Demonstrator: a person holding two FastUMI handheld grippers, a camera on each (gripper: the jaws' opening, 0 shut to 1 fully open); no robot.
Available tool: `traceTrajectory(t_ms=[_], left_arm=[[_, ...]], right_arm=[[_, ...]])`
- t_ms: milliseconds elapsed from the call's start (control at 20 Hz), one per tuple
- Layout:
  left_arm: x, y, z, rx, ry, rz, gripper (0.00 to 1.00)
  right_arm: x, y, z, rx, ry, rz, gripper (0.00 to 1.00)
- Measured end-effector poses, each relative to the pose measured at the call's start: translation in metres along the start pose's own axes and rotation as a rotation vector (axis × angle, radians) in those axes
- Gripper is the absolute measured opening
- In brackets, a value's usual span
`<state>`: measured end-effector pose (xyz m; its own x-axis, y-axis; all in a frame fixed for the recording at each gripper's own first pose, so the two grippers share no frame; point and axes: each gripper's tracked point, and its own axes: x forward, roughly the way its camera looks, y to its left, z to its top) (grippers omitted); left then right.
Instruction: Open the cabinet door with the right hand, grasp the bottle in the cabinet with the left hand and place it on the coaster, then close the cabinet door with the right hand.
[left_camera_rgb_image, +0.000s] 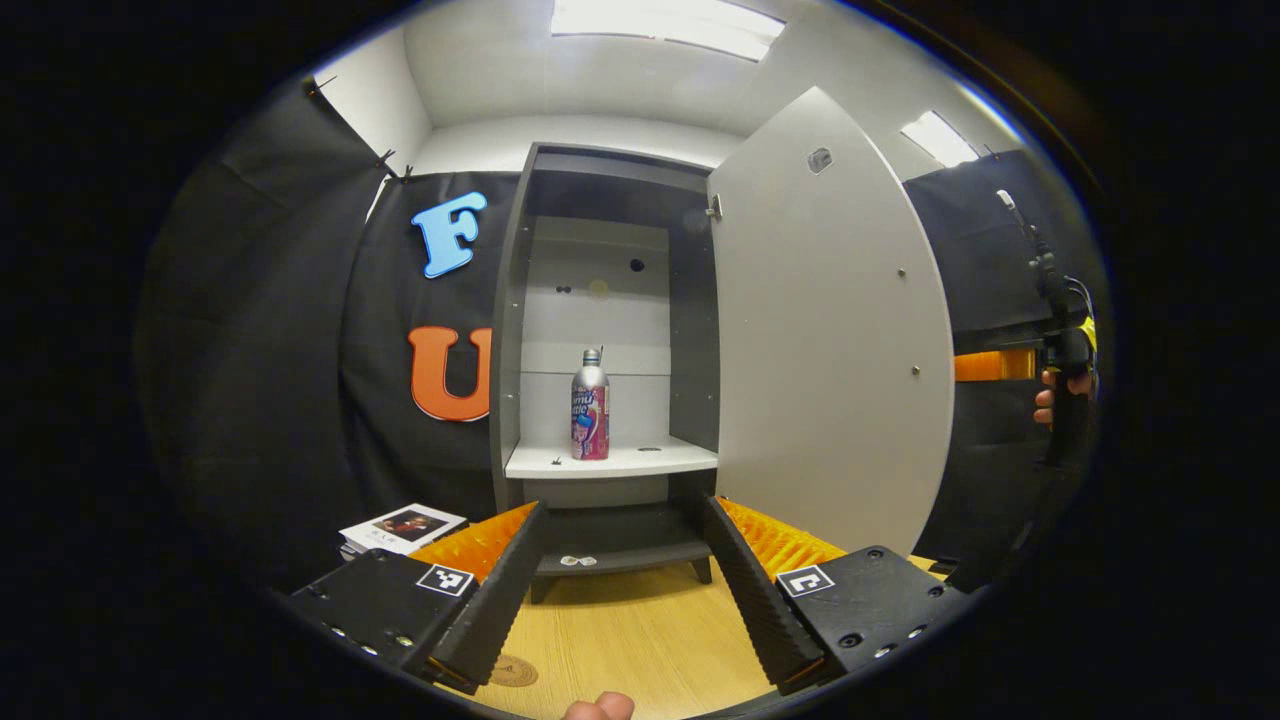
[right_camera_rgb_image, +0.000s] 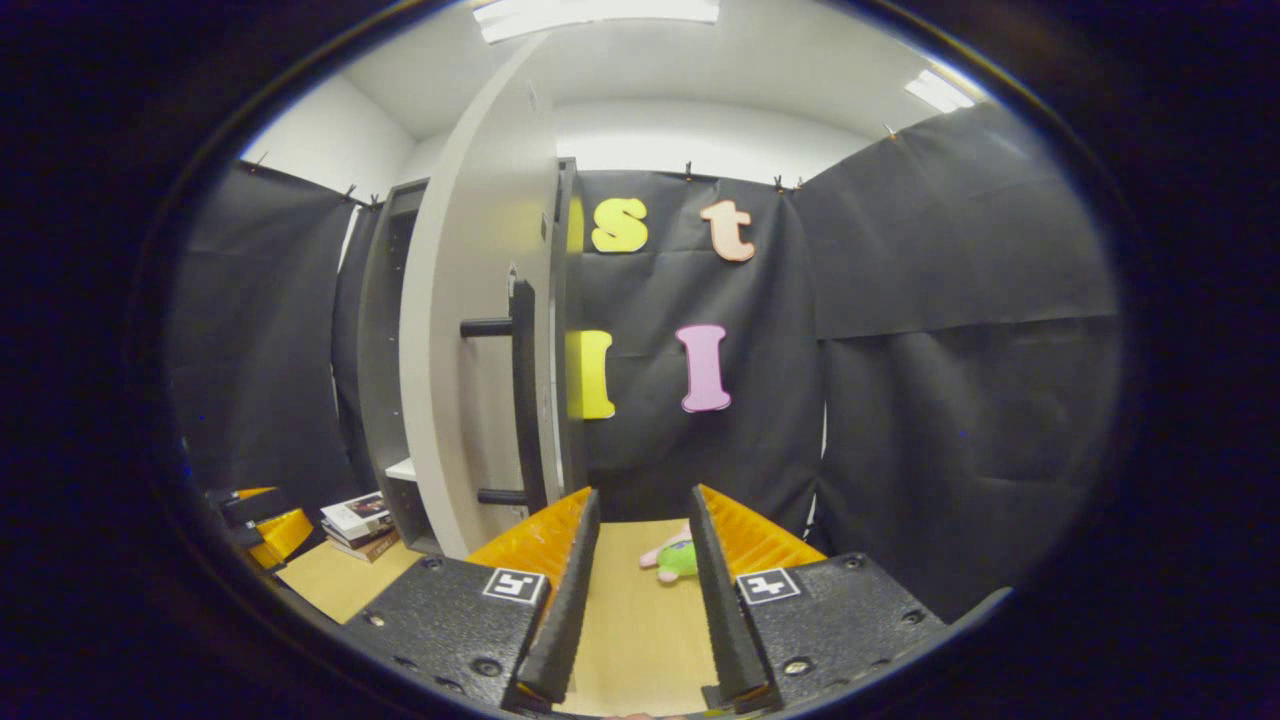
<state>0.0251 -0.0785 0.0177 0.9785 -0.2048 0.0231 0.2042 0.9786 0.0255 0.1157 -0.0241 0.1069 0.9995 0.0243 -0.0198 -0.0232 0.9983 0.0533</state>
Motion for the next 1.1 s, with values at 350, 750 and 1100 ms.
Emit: traceTrajectory(t_ms=[350, 750, 1100], left_arm=[[0.100, 0.017, 0.038, 0.016, -0.058, -0.004, 0.94], [0.244, 0.042, 0.033, -0.089, -0.021, 0.044, 0.94], [0.324, 0.063, 0.018, -0.005, -0.032, 0.089, 0.95]], right_arm=[[0.018, -0.006, 0.005, 0.030, -0.026, 0.007, 0.82], [0.019, -0.008, -0.014, 0.012, 0.018, -0.004, 0.82], [0.008, -0.026, -0.024, 0.014, 0.052, -0.061, 0.82]])
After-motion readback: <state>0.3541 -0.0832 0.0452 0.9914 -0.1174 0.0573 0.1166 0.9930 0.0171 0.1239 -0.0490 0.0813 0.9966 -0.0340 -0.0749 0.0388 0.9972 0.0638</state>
